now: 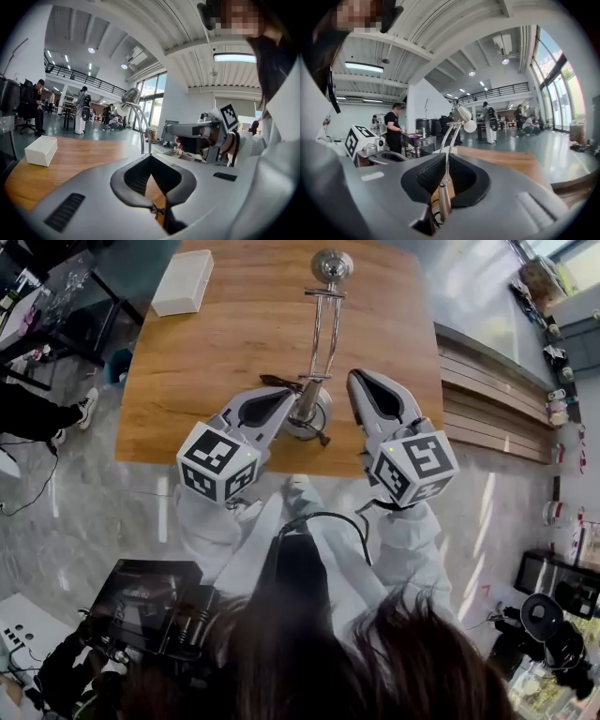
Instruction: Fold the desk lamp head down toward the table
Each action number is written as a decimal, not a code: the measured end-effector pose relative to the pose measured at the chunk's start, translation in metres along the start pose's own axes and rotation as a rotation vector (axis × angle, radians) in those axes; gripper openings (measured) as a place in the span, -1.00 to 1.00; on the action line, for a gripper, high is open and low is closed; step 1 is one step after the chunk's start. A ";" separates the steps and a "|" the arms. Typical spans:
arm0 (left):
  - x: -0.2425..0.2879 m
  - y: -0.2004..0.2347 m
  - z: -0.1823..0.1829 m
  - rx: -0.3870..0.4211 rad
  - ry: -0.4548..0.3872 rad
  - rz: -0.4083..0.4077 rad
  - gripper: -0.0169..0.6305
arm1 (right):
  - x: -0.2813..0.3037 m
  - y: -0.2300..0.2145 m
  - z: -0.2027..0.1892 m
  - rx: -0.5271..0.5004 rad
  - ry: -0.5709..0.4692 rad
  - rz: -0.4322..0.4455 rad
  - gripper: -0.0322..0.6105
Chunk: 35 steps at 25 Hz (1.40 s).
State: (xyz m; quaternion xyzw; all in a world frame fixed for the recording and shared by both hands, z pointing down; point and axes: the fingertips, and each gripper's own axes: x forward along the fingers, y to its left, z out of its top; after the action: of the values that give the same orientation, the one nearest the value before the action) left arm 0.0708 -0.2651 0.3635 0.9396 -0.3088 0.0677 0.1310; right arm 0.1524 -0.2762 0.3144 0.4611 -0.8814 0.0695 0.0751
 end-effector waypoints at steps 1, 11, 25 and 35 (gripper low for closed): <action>0.006 0.005 -0.004 -0.001 0.016 -0.011 -0.94 | 0.008 -0.003 0.000 0.007 0.014 0.057 -0.86; 0.045 0.028 -0.064 -0.121 0.187 -0.229 -0.54 | 0.070 -0.006 0.005 0.187 0.106 0.535 -0.49; 0.090 0.034 -0.060 -0.097 0.213 -0.308 -0.47 | 0.100 0.001 0.025 0.363 0.089 0.864 -0.71; 0.090 0.030 -0.059 -0.090 0.203 -0.316 -0.53 | 0.099 0.002 0.029 0.571 0.198 0.935 -0.83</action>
State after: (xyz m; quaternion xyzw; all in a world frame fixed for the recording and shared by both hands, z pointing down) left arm 0.1224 -0.3223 0.4445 0.9580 -0.1455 0.1267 0.2124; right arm 0.0932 -0.3600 0.3055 0.0142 -0.9271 0.3744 -0.0089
